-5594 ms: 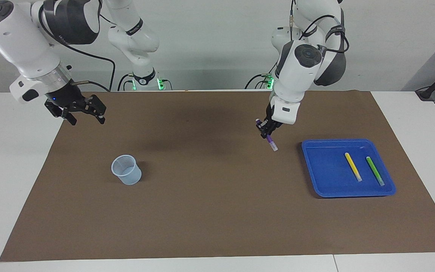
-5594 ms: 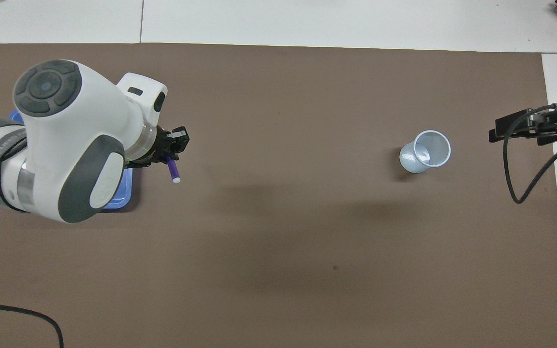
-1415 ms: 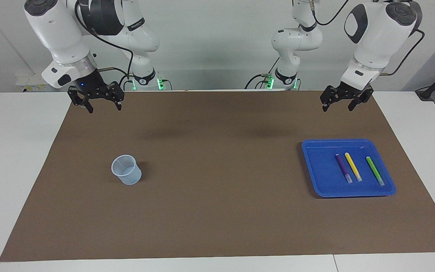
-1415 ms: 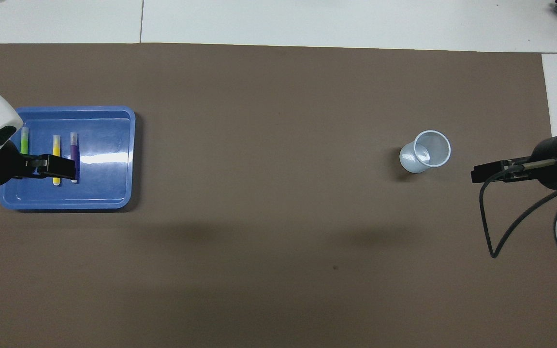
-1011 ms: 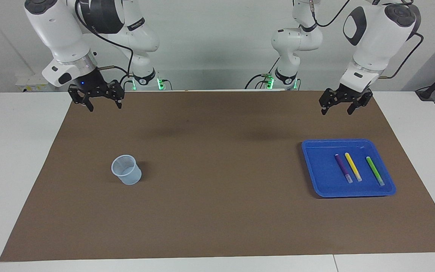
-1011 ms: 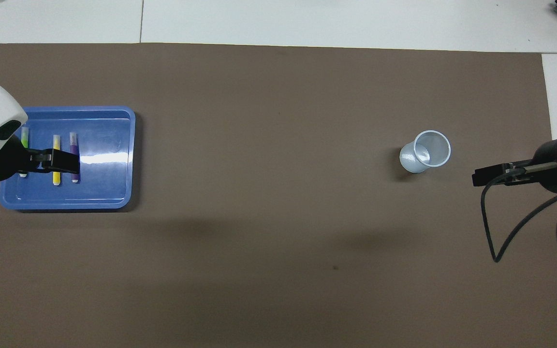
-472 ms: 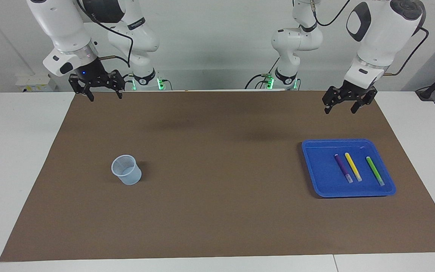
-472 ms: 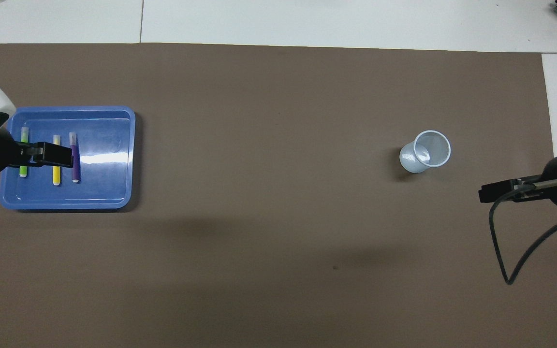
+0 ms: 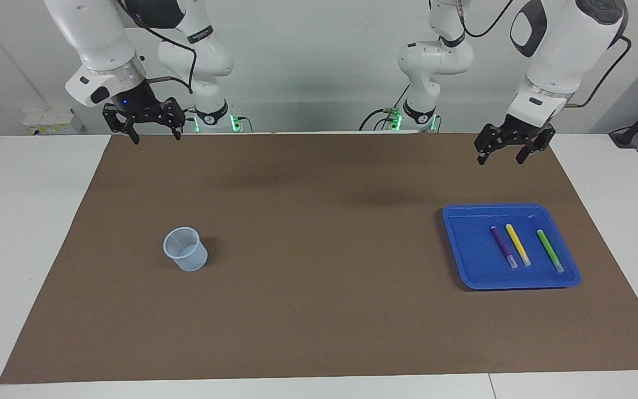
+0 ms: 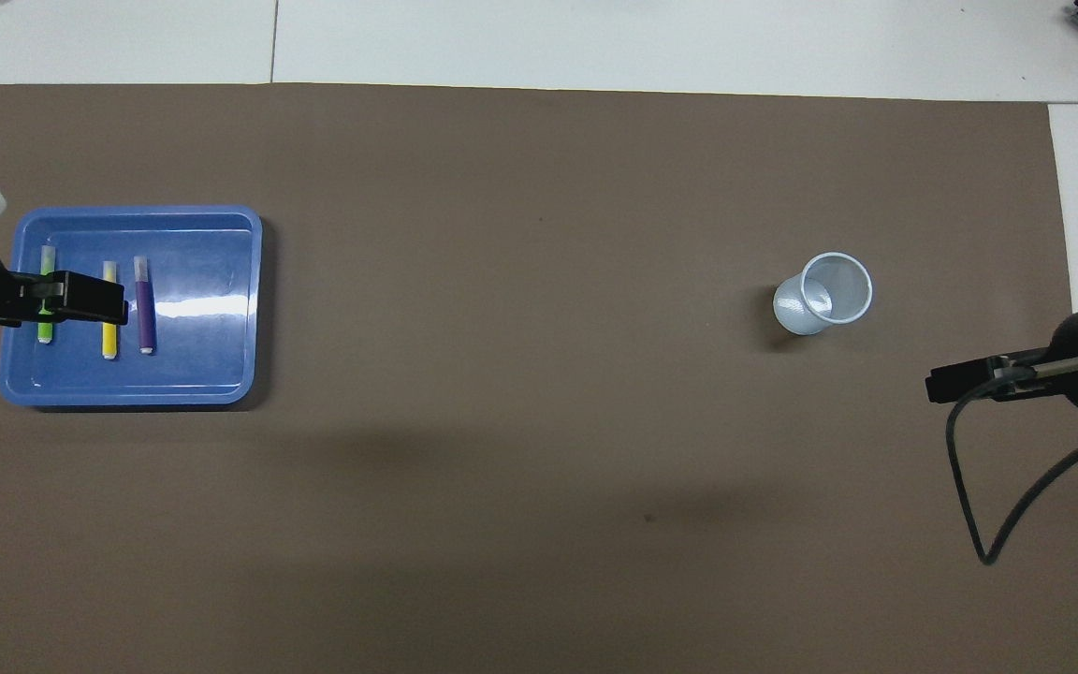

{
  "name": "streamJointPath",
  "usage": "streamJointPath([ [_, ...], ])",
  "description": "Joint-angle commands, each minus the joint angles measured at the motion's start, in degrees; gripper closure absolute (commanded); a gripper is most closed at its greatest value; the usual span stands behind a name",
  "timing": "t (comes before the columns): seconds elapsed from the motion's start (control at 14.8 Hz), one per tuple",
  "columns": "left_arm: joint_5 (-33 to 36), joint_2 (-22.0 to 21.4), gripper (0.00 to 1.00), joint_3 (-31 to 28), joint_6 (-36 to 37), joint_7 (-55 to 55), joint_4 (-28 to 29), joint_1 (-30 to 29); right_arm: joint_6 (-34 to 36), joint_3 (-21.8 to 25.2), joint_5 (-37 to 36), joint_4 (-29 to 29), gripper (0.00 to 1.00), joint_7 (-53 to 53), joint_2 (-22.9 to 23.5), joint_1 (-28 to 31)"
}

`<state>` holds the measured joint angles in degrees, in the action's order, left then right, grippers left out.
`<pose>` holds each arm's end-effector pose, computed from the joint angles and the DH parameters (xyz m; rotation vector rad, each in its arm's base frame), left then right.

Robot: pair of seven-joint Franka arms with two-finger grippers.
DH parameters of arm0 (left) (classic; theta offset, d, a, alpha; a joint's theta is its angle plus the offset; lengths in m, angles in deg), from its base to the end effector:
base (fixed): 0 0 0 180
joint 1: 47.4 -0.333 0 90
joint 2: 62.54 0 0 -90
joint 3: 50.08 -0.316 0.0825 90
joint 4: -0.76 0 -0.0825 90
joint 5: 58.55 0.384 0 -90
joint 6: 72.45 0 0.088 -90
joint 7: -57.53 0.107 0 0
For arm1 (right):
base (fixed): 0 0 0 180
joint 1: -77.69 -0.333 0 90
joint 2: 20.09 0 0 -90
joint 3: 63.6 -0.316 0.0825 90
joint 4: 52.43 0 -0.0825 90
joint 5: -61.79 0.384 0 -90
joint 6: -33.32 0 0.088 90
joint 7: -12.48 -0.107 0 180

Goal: Right arm passes pens to left for tray arrangement

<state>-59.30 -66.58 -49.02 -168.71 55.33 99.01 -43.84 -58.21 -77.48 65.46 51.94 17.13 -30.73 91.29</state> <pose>0.5389 -0.0452 0.6043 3.1266 -0.0641 0.0547 0.4966 0.0191 0.6029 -3.1171 -0.1216 0.0667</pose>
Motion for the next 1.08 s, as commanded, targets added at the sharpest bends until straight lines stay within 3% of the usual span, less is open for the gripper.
streamJointPath([
  [0.0,0.04,1.23,0.00,-0.71,3.70,-0.52,-2.01,0.49,0.38,-0.27,-0.24,0.83,0.00,1.33,-0.97,0.37],
  [0.27,0.40,1.40,0.00,-0.54,6.43,-0.52,-3.06,0.84,0.21,-0.36,-0.24,0.83,0.00,1.24,-0.97,0.28],
  [0.47,0.05,3.16,0.00,-0.54,8.02,-0.43,-7.10,0.84,0.12,-0.36,-0.24,0.83,0.00,1.24,-0.97,0.28],
  [1.01,0.22,3.16,0.00,-0.62,6.87,-0.52,-6.85,0.58,0.21,-0.36,-0.24,0.83,0.00,1.24,-0.97,0.28],
])
